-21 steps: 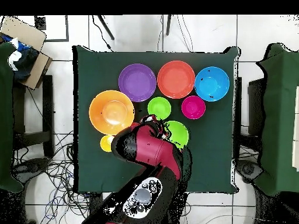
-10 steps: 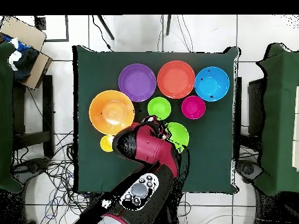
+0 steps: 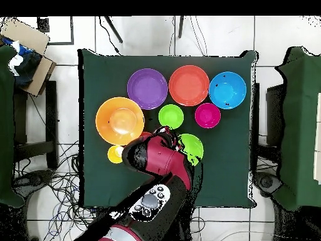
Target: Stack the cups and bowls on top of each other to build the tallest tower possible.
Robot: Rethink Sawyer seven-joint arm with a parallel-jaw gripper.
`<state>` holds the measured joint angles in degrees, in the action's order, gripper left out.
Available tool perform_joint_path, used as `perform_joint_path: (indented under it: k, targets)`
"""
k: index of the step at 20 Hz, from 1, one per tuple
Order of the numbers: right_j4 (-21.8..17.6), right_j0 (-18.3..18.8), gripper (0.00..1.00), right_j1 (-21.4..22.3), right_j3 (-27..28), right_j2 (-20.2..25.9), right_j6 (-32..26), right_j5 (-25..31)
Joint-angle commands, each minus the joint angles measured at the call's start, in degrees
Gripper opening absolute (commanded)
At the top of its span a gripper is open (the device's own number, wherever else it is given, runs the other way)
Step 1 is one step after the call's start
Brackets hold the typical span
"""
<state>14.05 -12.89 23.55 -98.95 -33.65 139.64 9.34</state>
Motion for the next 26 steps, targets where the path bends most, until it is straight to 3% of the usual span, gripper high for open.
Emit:
perform_joint_path:
  k: [1, 26]
  targets:
    - [0.9, 0.6, 0.0, -1.0, 1.3, 4.1, 7.1, 0.0]
    - [1.2, -0.1, 0.0, -1.2, 1.8, 3.6, 7.3, 1.2]
